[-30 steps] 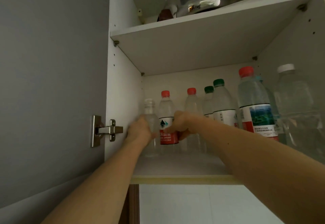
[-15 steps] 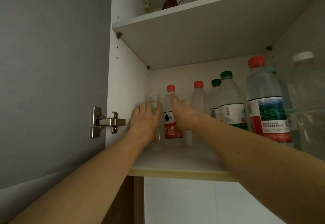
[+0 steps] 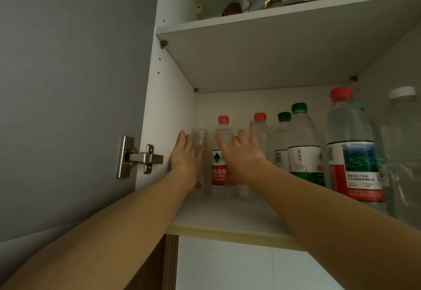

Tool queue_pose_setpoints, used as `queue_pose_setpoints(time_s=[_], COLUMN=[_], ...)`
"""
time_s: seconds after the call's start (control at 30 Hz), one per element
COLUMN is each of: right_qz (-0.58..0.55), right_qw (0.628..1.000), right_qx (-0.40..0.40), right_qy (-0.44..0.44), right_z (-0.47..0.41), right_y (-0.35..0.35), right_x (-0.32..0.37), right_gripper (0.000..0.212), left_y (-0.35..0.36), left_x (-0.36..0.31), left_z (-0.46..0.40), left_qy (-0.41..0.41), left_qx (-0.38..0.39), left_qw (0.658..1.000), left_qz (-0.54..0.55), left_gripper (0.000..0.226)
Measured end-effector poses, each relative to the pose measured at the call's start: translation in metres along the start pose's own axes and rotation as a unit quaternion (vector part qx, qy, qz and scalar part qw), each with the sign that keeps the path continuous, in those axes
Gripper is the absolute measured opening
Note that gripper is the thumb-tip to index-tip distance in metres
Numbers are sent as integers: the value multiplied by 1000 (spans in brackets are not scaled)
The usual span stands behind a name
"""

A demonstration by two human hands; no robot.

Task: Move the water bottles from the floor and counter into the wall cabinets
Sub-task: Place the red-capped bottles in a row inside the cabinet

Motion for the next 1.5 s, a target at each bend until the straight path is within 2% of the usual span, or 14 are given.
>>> queue_pose_setpoints(time_s=[0.13, 0.3, 0.5, 0.87, 0.93, 1.13, 1.27, 1.4, 1.5], right_qz=[20, 55, 82, 119, 103, -31, -50, -60, -63], right_qw=[1000, 998, 994, 991, 993, 997, 994, 987, 976], right_qx=[9, 11, 33, 11, 7, -67, -91, -123, -168], right_qy=[-7, -34, -58, -52, -52, -6, 33, 87, 126], right_z=[-2, -18, -26, -18, -15, 0, 31, 76, 114], right_y=[3, 6, 31, 28, 23, -30, -55, -80, -96], right_x=[-1, -2, 4, 14, 11, -21, -55, -101, -133], right_gripper=[135, 134, 137, 134, 128, 81, 65, 63, 65], left_y=[6, 8, 6, 3, 1, -8, -17, -42, -67], left_x=[-2, -4, -6, -6, -5, 3, 6, 10, 9], left_z=[-2, -7, -8, -9, -8, -2, 1, 9, 14], left_qy=[-3, -6, -12, -6, -5, -13, -25, -28, -7], left_qx=[16, 25, 23, 12, 3, -36, -66, -159, -232], left_qw=[999, 998, 999, 1000, 1000, 998, 994, 974, 936], left_qz=[-27, -59, -41, 6, 16, 51, 79, 156, 266], left_gripper=[117, 114, 115, 121, 120, 113, 91, 54, 52])
Point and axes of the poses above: each hand's wrist, its own z-axis away from the middle knuckle, its own y-axis out of the palm, x = y × z, the point moved 10 cm from there along -z, towards the middle knuckle, and after that the axes turned 5 degrees about -z, right-handed, at the moved point
